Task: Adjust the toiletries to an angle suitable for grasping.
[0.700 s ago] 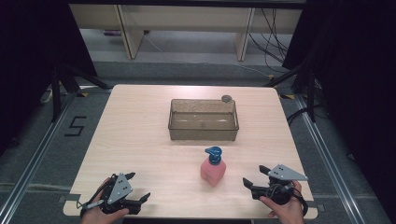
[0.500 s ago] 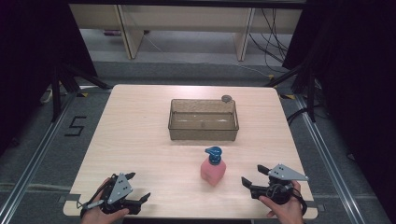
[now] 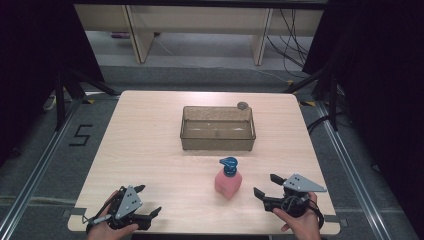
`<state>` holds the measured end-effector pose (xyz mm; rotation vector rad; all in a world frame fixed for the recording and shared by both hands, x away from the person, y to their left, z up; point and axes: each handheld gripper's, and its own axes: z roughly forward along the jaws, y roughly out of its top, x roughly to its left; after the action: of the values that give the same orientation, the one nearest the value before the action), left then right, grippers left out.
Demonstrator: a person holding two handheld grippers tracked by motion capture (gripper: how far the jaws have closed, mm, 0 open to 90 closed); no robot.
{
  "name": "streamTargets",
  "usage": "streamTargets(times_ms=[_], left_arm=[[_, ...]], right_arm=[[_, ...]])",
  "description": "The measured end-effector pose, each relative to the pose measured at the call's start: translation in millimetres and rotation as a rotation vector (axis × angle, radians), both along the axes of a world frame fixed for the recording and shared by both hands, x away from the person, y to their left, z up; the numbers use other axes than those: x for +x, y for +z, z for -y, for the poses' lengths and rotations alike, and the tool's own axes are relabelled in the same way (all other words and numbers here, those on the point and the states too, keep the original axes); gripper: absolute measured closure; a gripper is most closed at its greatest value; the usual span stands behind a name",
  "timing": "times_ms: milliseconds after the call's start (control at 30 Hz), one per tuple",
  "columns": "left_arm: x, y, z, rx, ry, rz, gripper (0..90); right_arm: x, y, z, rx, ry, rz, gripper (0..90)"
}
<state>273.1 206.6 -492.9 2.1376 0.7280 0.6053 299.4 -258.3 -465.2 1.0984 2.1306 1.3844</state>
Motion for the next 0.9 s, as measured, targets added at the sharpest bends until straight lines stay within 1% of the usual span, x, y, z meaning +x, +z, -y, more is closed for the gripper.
streamTargets(times_ms=[33,67,100,133,167,200,233,267,300,333,367,400,467,500,533,567,600,667,700,733,767,800,833,867,900], left_arm=[[0.0,0.0,0.0,0.000,0.000,0.000,14.7],[0.0,-0.9,1.3,-0.023,0.007,0.000,14.7],[-0.4,-0.9,1.5,-0.025,0.012,0.002,14.8],[-0.4,-0.9,1.5,-0.025,0.012,0.002,14.8],[1.0,-0.3,0.7,-0.018,0.005,0.021,14.8],[1.4,-0.1,0.4,-0.019,0.006,0.023,14.8],[1.9,-0.4,0.4,-0.028,0.001,0.023,14.8],[1.9,-0.4,0.4,-0.028,0.001,0.023,14.7],[1.2,-0.1,0.3,-0.018,0.002,0.022,14.8],[1.2,-0.1,0.3,-0.018,0.002,0.022,14.8],[1.4,-0.1,0.4,-0.023,0.001,0.021,14.8],[1.7,-0.1,0.3,-0.023,-0.001,0.022,14.8],[1.6,-0.1,0.5,-0.026,0.000,0.021,14.8],[1.5,-0.3,0.4,-0.025,0.000,0.023,14.7],[1.5,-0.3,0.4,-0.025,0.000,0.023,14.8],[1.9,0.1,0.0,-0.022,-0.002,0.020,14.8],[1.9,0.2,0.1,-0.019,0.002,0.025,14.8],[1.2,-0.1,0.8,-0.020,0.006,0.024,14.8],[0.0,-0.7,0.8,-0.022,0.010,-0.004,14.8],[0.0,-1.3,1.3,-0.026,0.017,0.007,14.8],[1.5,-1.2,1.4,-0.029,0.004,0.026,14.8],[1.5,-1.2,1.4,-0.029,0.004,0.026,14.8],[-0.3,-1.0,1.5,-0.025,0.011,0.003,14.7],[-0.3,-1.0,1.5,-0.025,0.011,0.003,14.8],[2.0,0.2,-0.7,0.015,-0.009,0.017,14.8]], right_arm=[[-0.5,0.4,-1.9,0.008,-0.003,-0.009,23.5],[0.5,1.4,-1.6,0.001,0.010,0.003,24.0],[-0.1,2.2,-2.9,0.002,0.007,-0.010,23.9],[-0.1,2.2,-2.9,0.002,0.007,-0.010,23.9],[1.7,1.3,-6.0,0.012,0.004,-0.003,23.9],[3.5,1.1,-4.8,-0.005,0.013,0.019,23.9],[3.5,1.7,-5.6,0.000,0.013,0.006,23.9],[3.5,1.7,-5.6,0.000,0.013,0.006,23.9],[5.6,2.2,-6.0,-0.010,0.014,0.022,24.1],[5.6,2.2,-6.0,-0.010,0.014,0.022,24.1],[5.0,4.6,-7.2,0.001,0.022,0.009,24.4],[4.8,5.7,-7.0,-0.013,0.022,0.018,24.5],[4.7,6.0,-7.6,-0.011,0.024,0.025,24.7],[2.4,6.8,-10.5,0.016,0.024,0.002,24.7],[2.4,6.8,-10.5,0.016,0.024,0.002,24.7],[3.9,6.7,-10.0,0.001,0.031,0.025,24.8],[4.1,7.0,-10.8,0.001,0.034,0.027,24.9],[4.9,7.8,-12.6,0.003,0.042,0.027,25.1],[5.7,9.2,-15.2,0.007,0.056,0.025,25.1],[4.7,9.4,-18.0,0.029,0.050,0.006,25.1],[5.6,9.8,-20.0,0.032,0.058,0.016,25.1],[5.1,10.9,-20.4,0.019,0.056,0.012,25.2],[6.4,10.6,-21.5,0.014,0.064,0.032,25.2],[6.4,10.2,-23.9,0.033,0.070,0.023,25.2],[6.4,10.2,-23.9,0.033,0.070,0.023,25.2]])
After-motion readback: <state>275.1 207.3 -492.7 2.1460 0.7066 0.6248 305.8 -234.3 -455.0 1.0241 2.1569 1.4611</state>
